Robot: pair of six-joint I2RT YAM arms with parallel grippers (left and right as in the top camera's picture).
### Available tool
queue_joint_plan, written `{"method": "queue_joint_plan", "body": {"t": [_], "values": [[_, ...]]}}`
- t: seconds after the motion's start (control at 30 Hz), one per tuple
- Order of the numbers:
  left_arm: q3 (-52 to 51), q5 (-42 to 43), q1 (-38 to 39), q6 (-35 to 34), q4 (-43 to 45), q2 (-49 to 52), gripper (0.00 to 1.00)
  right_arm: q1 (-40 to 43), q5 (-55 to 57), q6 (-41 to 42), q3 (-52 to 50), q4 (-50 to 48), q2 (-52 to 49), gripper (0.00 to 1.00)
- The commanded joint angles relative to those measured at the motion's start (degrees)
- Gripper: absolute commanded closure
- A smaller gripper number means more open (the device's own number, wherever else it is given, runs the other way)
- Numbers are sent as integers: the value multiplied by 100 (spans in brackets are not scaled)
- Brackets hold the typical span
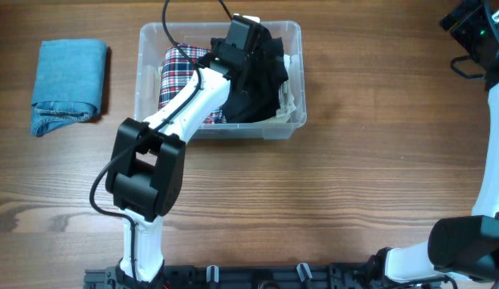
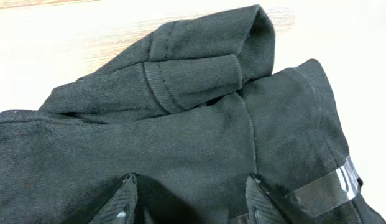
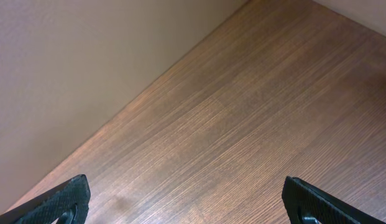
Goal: Pack container
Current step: 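Press the black garment flat in the box with the left gripper, then move the left gripper to the folded blue denim cloth and grasp it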
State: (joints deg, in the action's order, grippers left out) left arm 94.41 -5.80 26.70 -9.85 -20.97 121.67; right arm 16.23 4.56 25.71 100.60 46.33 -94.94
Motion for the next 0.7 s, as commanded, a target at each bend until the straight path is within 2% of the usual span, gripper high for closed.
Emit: {"method": "queue_joint_plan", "body": {"t": [0.0,0.23,0.33,0.43,0.67], "values": [[-31,313,205,52,-201,-249,38,-13,15,37,4,0,-33,0],[-31,313,201,52,-920,-2011,20,-13,15,37,4,2,-33,0],[-31,179,129,68,-1134,-2608,2,-13,15,37,4,2,-33,0],[-31,-151,-103,70,-1598,-2997,0,-13,13,37,4,0,-33,0],[-31,-160,-1091,66,-2444,-3471,0,-13,15,35,4,2,-33,0]]}}
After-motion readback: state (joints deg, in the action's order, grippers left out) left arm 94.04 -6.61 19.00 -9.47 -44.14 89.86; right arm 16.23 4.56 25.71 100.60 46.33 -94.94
